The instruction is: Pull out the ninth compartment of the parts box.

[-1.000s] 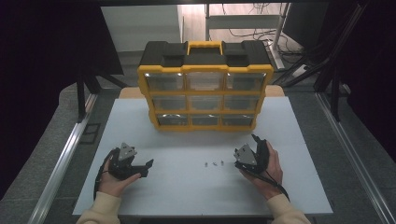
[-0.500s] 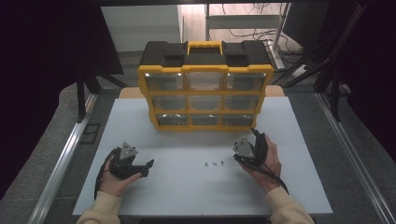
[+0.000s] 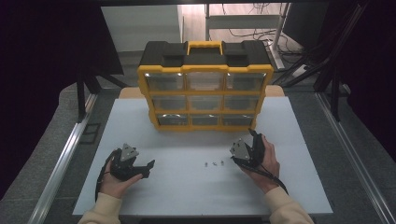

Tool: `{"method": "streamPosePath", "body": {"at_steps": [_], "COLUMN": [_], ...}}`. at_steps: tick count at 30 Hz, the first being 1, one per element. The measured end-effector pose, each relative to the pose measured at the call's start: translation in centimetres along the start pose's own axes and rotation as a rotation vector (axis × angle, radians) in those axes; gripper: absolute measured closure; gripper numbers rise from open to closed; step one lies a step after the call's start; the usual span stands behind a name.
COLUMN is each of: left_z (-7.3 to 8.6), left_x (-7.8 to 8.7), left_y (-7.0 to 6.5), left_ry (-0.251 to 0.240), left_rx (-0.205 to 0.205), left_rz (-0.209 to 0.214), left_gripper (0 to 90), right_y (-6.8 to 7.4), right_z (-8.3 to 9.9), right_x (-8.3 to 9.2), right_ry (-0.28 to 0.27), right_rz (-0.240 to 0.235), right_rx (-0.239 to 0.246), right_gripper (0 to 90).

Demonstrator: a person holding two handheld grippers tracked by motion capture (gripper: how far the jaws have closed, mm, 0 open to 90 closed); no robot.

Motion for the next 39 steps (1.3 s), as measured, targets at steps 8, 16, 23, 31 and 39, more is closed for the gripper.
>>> {"method": "streamPosePath", "body": {"at_steps": [8, 16, 23, 31, 39], "left_z": [0.0, -0.1, -0.2, -0.2, -0.2], "left_x": [-0.2, -0.5, -0.5, -0.8, -0.6], "left_y": [0.4, 0.1, 0.2, -0.1, 0.1], "left_ry": [0.0, 0.005, 0.009, 0.017, 0.009], "left_rx": [0.011, 0.007, 0.006, 0.005, 0.011], "left_rz": [0.0, -0.004, -0.001, 0.023, 0.014], "left_gripper": [13.5, 13.2, 13.1, 13.0, 13.1], "right_y": [-0.8, -1.4, -2.5, -2.6, -2.9], "right_z": [0.1, 0.2, 0.3, 0.6, 0.3], "right_x": [-0.1, -1.0, -1.1, -1.9, -2.4], "right_ry": [0.003, 0.005, -0.002, 0.011, 0.003], "right_rz": [0.011, 0.023, 0.039, 0.026, 0.06], "right_rx": [-0.011, -0.017, -0.026, -0.034, -0.019], "right_gripper": [21.8, 21.8, 22.1, 22.1, 21.4]}}
Point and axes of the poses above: each handheld gripper's, and its own axes: x roughly backward along the jaws, z roughly out of its underside, y roughly to its left, the point moved 3 cm from there along -x, roughly forward along the jaws, and after that the axes turned 7 degrees about -x, right-handed, at the moved point
